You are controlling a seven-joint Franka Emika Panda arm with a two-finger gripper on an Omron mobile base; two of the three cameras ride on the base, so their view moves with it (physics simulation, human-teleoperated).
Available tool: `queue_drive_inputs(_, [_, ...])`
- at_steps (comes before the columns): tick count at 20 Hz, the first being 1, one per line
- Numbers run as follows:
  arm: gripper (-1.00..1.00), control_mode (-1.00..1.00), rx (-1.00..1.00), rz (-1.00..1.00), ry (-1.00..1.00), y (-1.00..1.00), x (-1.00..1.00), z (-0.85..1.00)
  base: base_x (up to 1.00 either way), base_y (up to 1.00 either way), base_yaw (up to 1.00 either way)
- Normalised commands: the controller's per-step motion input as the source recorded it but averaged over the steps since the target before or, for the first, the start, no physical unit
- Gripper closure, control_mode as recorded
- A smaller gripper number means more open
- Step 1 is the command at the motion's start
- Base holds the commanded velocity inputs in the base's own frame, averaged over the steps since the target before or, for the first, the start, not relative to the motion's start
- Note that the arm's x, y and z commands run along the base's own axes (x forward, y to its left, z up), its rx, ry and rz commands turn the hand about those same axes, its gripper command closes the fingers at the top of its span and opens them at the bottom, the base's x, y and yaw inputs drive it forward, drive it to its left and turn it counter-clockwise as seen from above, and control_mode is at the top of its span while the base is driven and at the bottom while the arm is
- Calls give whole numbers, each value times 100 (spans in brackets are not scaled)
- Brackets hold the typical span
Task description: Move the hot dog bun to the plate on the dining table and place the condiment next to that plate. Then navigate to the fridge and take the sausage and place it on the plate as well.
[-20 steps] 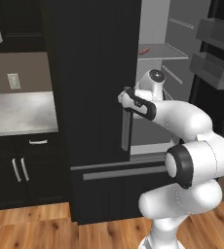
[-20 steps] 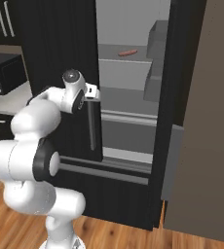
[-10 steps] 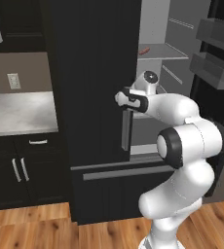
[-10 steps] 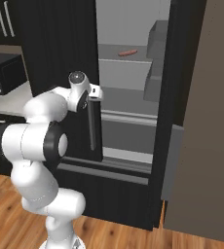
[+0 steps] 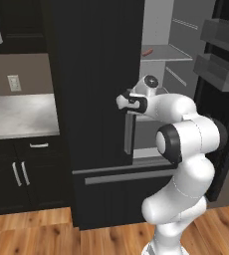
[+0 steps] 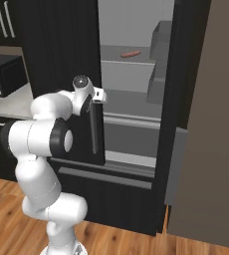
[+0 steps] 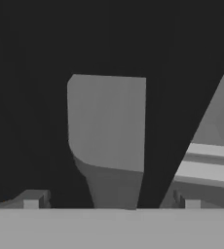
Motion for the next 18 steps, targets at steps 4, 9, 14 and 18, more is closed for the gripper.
queue_drive_inputs(4, [-100,-100,0,0,-5,0,36,-20,0,0,0])
queue_drive_inputs(9, [100,-100,0,0,-5,0,28,-18,0,0,0])
queue_drive_inputs(14, [100,-100,0,0,-4,27,-6,-5,0,0,0])
queue_drive_inputs(18, [100,-100,0,0,0,52,-40,0,0,0,0])
